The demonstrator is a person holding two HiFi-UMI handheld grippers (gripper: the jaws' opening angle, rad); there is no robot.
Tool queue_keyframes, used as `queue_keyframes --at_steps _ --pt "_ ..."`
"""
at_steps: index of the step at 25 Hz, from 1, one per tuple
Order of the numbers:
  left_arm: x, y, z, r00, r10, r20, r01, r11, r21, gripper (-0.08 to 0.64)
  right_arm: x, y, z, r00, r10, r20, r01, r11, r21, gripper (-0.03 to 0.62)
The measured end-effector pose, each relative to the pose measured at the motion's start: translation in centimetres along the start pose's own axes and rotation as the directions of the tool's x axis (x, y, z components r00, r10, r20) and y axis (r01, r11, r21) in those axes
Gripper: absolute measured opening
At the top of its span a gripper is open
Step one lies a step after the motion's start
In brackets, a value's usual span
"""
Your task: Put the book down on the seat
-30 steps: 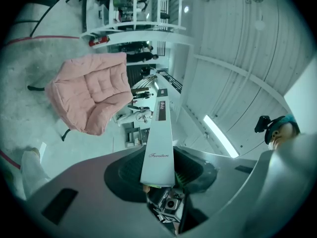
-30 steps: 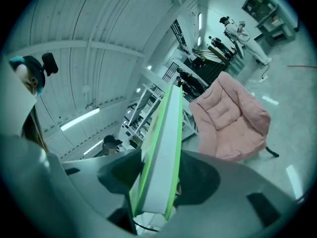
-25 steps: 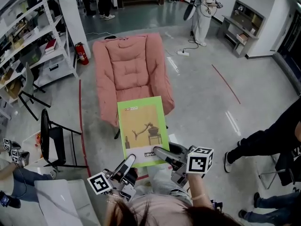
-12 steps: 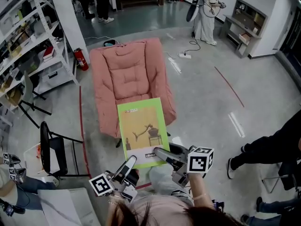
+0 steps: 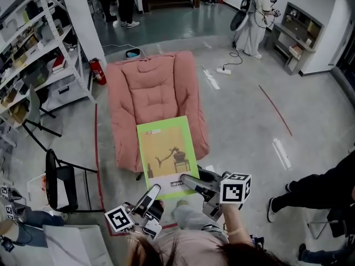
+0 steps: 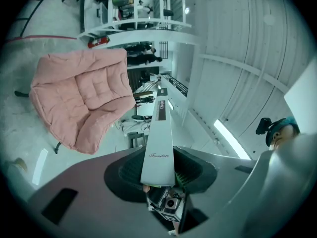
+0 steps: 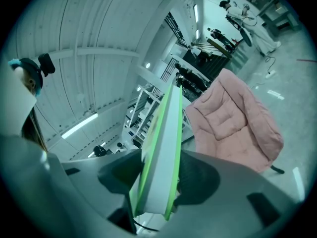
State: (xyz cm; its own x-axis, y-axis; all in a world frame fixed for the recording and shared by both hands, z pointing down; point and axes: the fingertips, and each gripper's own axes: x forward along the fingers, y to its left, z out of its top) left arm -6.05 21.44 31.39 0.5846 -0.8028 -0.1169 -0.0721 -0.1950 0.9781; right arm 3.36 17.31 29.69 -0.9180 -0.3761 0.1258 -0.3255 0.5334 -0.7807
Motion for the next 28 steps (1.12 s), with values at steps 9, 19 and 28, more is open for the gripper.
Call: queue_keyframes --at_steps 9,19,28 --pt "4.2 1.5 2.1 0.999 0.021 0.045 -0.021 1.0 0.003 0.15 1.7 -3.6 3.7 0.999 0.028 -0.044 -0.028 1.0 0.006 0.224" --pt "7.3 2.5 3.4 0.997 0.046 0.07 -0.047 0.999 0.02 0.15 2.6 -6.2 6.3 0.996 0.066 -0.054 -0.065 0.998 0.016 0.224" --pt "8.8 3.7 6.7 0.997 0.056 0.053 -0.057 0.998 0.019 0.15 5.5 -7.8 7.8 0.997 0.059 -0.046 -0.057 0.998 0.033 0.224"
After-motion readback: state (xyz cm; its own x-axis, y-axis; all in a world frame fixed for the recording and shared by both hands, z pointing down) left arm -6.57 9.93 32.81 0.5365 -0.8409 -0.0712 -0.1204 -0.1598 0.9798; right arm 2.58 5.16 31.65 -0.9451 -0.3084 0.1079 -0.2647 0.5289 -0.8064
